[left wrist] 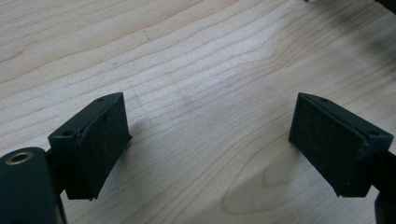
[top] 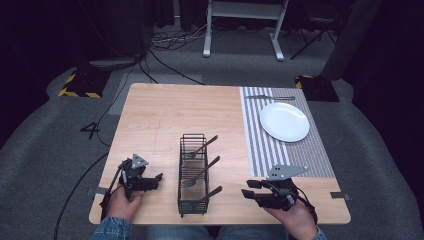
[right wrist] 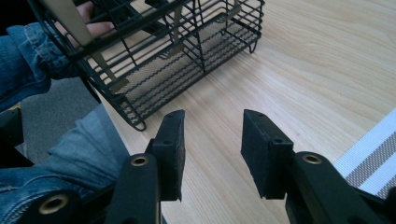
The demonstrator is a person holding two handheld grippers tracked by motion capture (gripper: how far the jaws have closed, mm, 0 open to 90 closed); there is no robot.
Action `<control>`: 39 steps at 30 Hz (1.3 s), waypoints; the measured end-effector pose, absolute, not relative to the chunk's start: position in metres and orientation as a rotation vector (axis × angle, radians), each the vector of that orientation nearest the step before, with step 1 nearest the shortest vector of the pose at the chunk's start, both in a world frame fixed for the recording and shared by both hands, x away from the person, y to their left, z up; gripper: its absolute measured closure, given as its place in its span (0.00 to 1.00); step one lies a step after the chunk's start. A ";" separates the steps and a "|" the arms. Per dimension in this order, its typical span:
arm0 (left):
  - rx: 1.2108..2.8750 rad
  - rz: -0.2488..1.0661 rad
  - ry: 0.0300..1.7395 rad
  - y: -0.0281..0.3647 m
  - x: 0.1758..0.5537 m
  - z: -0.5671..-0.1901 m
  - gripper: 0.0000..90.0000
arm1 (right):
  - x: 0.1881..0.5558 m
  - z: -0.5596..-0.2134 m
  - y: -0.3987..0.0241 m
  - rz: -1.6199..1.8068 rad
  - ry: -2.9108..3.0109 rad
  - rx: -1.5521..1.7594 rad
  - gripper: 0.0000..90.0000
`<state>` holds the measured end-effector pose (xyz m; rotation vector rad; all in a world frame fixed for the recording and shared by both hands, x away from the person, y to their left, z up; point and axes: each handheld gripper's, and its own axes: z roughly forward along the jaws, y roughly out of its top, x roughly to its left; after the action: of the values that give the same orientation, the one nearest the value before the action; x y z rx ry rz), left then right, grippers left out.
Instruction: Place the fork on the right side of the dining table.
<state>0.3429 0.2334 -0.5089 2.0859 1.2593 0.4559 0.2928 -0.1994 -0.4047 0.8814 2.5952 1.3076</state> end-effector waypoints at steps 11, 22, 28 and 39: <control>2.086 0.456 1.260 0.233 0.343 -0.509 0.13 | 0.285 -0.383 -0.185 1.326 2.619 0.785 0.66; 2.089 0.455 1.257 0.234 0.343 -0.509 0.13 | 0.274 -0.365 -0.167 1.373 2.660 0.672 0.67; 2.086 0.456 1.259 0.233 0.343 -0.509 0.13 | 0.272 -0.356 -0.155 1.390 2.677 0.640 0.70; 2.086 0.455 1.259 0.233 0.343 -0.509 0.13 | 0.275 -0.355 -0.138 1.395 2.691 0.610 0.74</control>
<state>0.3430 0.2334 -0.5089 2.0857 1.2593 0.4555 0.2752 -0.1376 -0.3547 0.6095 2.6907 1.3954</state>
